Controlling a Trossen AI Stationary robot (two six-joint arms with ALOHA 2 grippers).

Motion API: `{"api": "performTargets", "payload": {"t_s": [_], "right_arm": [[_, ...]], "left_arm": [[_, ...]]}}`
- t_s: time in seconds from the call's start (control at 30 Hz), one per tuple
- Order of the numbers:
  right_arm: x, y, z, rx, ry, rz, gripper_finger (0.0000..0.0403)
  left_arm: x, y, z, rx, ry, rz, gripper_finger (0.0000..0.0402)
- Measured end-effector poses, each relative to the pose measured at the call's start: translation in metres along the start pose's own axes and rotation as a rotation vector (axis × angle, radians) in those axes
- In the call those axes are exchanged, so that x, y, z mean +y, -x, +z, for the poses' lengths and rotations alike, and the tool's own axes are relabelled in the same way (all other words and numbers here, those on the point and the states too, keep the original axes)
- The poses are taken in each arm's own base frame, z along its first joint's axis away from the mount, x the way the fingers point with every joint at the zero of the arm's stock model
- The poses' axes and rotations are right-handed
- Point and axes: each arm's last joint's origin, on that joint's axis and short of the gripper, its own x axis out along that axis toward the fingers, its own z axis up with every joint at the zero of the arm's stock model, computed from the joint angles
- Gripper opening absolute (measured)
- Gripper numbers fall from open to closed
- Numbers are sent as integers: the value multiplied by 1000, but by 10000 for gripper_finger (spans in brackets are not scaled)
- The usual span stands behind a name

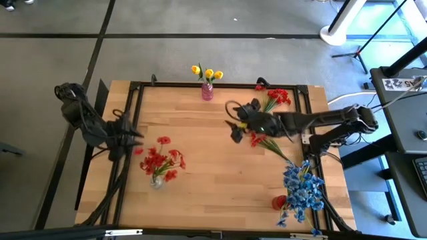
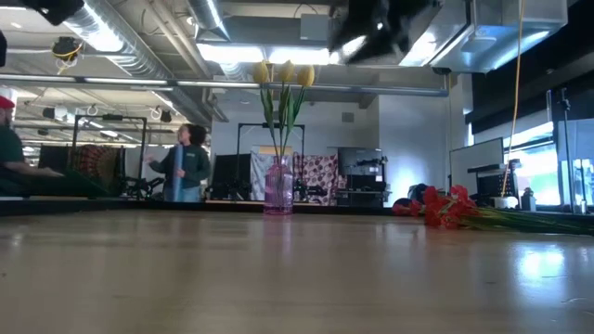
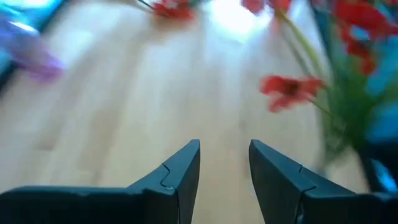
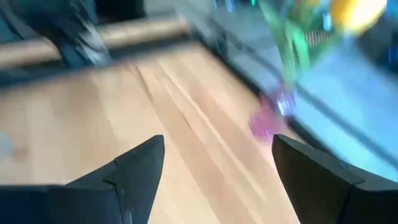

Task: Sort flowers into vase by color
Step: Put the bottom flowers into the transparent vase

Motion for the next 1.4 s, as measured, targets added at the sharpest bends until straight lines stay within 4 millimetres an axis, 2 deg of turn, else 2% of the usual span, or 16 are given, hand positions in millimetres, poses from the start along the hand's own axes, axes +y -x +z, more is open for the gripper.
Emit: {"api": "performTargets", "payload": {"t_s": [0.17,0.33,0.43,0.53,0.7,0.93,1.07,1.2,1.4], "right_arm": [[-36,-16,-20,272,-49,-87,298],[-59,-26,-43,520,-88,-126,298],[-61,-36,-67,659,-106,-92,298],[-60,-43,-93,782,-121,-65,298],[-65,-41,-131,919,-151,-129,298],[-72,-34,-167,1037,-225,-171,298],[-73,-32,-177,1053,-242,-153,296],[-71,-35,-178,1031,-257,-131,260],[-66,-45,-171,936,-264,-53,128]], "left_arm": [[6,-17,-11,-58,70,188,133],[8,-55,-35,-36,163,311,133],[7,-73,-43,-32,205,302,133],[4,-79,-34,-96,259,285,133],[3,-86,-27,-117,261,286,133],[2,-98,-27,-148,284,303,133],[0,-105,-28,-189,299,278,133],[-4,-113,-27,-287,291,251,133],[-11,-125,-32,-386,243,175,133]]}}
